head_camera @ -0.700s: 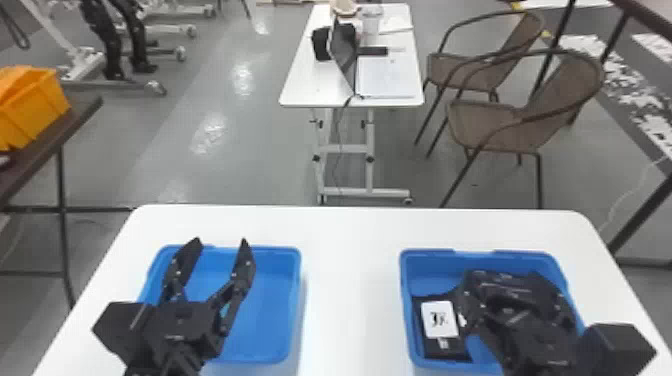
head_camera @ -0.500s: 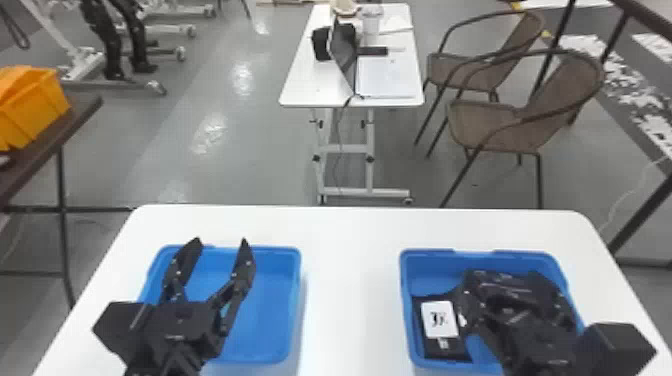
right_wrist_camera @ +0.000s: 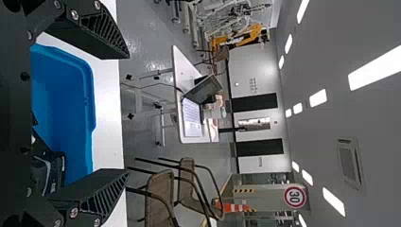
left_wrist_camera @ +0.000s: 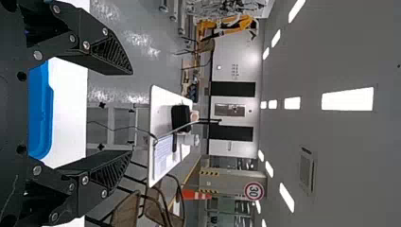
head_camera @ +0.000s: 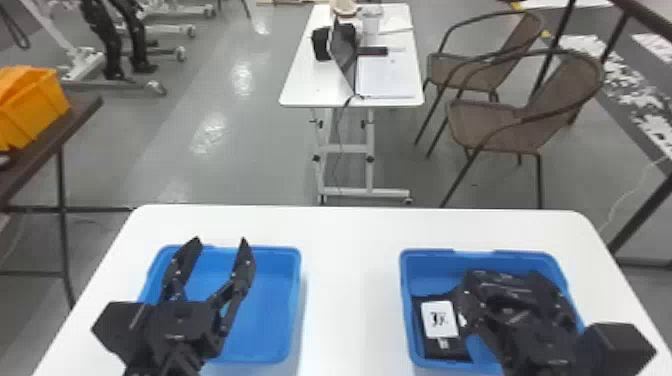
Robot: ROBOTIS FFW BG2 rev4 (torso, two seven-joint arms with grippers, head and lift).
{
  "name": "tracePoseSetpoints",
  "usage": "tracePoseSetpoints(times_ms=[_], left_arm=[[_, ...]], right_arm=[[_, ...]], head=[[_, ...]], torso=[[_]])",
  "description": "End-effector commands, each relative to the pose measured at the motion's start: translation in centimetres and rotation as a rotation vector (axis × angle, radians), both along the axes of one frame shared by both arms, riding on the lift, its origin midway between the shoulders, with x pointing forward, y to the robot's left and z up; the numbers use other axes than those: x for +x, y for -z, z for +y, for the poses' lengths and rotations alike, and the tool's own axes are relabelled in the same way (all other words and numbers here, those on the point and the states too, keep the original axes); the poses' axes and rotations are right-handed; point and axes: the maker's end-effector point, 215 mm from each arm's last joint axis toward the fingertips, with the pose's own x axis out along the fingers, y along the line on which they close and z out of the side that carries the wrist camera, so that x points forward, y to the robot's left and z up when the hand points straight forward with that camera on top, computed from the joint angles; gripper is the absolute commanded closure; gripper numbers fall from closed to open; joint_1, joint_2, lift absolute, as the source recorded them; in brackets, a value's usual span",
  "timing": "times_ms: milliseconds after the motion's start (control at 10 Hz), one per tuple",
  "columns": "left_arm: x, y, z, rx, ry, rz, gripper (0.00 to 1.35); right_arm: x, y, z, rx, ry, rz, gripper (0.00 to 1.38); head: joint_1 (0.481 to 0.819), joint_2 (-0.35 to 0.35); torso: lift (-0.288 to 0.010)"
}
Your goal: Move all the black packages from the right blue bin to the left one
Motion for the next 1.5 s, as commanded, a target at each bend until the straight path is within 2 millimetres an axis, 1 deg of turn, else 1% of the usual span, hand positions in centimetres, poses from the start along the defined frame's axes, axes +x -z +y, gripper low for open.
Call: tracePoseSetpoints(times_ms=[0, 100, 400, 500, 700, 900, 1000, 1100, 1300, 1400], left_arm=[[-0.1, 0.1, 0.0, 0.000, 0.000, 0.002, 0.47], [-0.1, 0.1, 0.0, 0.000, 0.000, 0.002, 0.47], [-0.1, 0.2, 0.1, -0.001, -0.002, 0.005, 0.47], [-0.1, 0.2, 0.1, -0.001, -0.001, 0.006, 0.47], [-0.1, 0.4, 0.0, -0.003, 0.000, 0.011, 0.47], [-0.1, 0.6, 0.0, -0.006, 0.000, 0.017, 0.47], [-0.1, 0.6, -0.1, -0.010, 0.001, 0.020, 0.47], [-0.1, 0.7, -0.1, -0.011, 0.002, 0.022, 0.47], [-0.1, 0.8, -0.1, -0.013, 0.000, 0.026, 0.47], [-0.1, 0.9, -0.1, -0.014, 0.000, 0.029, 0.47]], right_arm=[[0.0, 0.0, 0.0, 0.000, 0.000, 0.000, 0.16], [0.0, 0.1, 0.0, 0.003, 0.001, 0.001, 0.16], [0.4, 2.0, -1.0, 0.063, 0.043, 0.086, 0.16], [0.6, 2.9, -1.4, 0.119, 0.069, 0.135, 0.16], [1.5, 5.5, -1.9, 0.216, 0.099, 0.282, 0.16], [2.0, 8.5, -1.3, 0.280, 0.091, 0.384, 0.21], [2.0, 10.2, -1.1, 0.321, 0.099, 0.435, 0.21], [1.7, 11.6, -0.9, 0.326, 0.100, 0.486, 0.21], [1.6, 13.7, -0.1, 0.373, 0.097, 0.550, 0.21], [1.8, 14.6, 0.5, 0.399, 0.091, 0.576, 0.21]], head=[[0.695, 0.061], [0.695, 0.062], [0.695, 0.057], [0.695, 0.051], [0.695, 0.037], [0.695, 0.036], [0.695, 0.039], [0.695, 0.042], [0.695, 0.046], [0.695, 0.052]], torso=[[-0.040], [-0.040], [-0.040], [-0.040], [-0.040], [-0.040], [-0.040], [-0.040], [-0.040], [-0.040]])
